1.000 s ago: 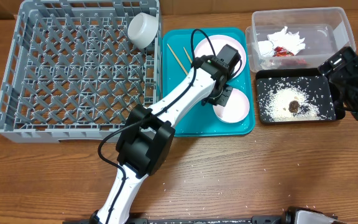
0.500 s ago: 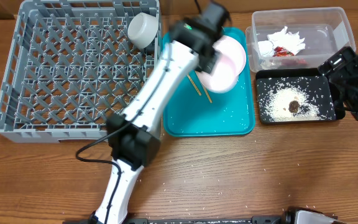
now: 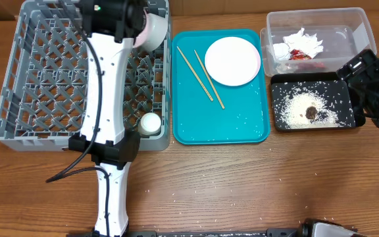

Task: Sort waste into correct bins and load items into the dishwasher
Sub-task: 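Carry the pink bowl into the dish rack and release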

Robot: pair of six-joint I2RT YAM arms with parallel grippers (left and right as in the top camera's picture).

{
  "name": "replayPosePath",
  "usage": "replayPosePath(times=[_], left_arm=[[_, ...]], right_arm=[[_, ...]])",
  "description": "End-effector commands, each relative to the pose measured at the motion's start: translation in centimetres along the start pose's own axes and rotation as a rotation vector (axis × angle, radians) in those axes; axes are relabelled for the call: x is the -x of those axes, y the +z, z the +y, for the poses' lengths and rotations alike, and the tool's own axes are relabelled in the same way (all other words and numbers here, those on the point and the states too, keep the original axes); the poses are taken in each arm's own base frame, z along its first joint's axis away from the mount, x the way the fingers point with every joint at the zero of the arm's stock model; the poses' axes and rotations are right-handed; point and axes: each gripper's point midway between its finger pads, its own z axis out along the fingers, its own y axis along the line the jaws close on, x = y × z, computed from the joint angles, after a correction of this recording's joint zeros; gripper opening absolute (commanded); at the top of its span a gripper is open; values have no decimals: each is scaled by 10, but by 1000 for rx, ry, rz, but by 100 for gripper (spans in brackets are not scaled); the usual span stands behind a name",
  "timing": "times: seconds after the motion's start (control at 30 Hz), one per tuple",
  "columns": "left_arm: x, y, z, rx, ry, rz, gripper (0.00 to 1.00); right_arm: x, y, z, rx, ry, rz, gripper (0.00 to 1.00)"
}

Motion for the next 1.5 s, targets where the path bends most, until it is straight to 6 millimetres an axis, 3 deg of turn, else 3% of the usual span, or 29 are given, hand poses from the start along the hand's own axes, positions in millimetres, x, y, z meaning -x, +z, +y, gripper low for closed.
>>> replayPosePath(times=[0.0,0.23,0.37,0.6,0.9,1.17,1.47], left_arm=[[-5,11,25,283,-1,-16,4],[-38,41,2,431,107,40,4],[-47,45,-7,470,130,32,4],[-61,52,-44,471,160,-12,4],[-74,64,-51,550,242,-43,4],[-79,60,-78,502,227,-79,4],[-92,58,-91,492,301,-70,4]], right_arm=[[4,-6,0,7,8,-25,100],[4,-6,0,7,8,-24,100],[4,-6,0,7,8,-25,100],[4,-6,0,7,8,-25,100],[4,-6,0,7,8,-24,100],[4,-6,0,7,8,-24,100],[4,-6,0,7,8,-25,100]])
